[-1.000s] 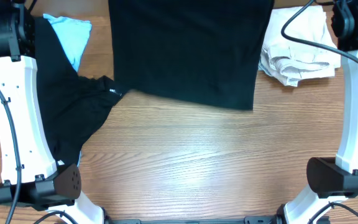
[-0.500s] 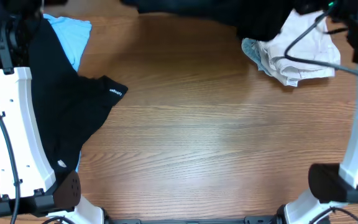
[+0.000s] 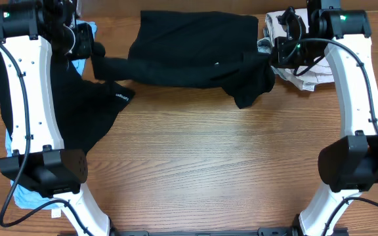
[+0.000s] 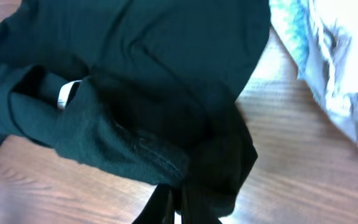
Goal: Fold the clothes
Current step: 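Lower the black shirt flat onto the table center and release both grippers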
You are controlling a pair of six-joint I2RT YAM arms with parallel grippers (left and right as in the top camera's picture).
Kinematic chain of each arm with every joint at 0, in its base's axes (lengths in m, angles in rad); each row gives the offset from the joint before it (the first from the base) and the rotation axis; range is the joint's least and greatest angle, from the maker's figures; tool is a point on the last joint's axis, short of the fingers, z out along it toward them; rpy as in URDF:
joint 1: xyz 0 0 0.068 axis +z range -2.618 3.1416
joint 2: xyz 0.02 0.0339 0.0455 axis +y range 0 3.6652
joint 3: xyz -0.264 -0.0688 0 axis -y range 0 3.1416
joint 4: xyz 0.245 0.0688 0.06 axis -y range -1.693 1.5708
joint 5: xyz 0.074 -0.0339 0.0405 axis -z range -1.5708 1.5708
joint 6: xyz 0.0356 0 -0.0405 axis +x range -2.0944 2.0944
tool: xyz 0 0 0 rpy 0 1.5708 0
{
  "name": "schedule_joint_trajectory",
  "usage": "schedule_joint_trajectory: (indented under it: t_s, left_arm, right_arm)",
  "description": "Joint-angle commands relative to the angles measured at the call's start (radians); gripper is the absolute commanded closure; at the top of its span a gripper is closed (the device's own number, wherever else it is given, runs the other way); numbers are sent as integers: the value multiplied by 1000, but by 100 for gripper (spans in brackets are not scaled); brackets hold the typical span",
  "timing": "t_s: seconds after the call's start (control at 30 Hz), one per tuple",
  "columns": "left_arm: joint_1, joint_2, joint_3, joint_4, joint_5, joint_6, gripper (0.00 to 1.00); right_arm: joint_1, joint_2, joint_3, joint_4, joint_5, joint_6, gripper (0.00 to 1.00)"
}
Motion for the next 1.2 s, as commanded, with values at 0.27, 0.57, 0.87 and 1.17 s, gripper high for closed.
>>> schedule_joint_trajectory:
  t_s: [0.27,0.57,0.87,1.17]
  left_arm:
    - [2,-34,11,-197,-252,16,96]
    - [-7,-85,-70,-197,-226,1,96]
    - [-13,-322,-484,-158,-214,-45,96]
    - [-19,-499,-990,131,-136,-66,96]
  right_arm:
    - [9,-116,22,-123,72,158,96]
    - [55,-220,12,-172,241,266,96]
    - [94,-438,-275,-162,234,340,96]
    - [94,-609,-784,-87,175,439,80]
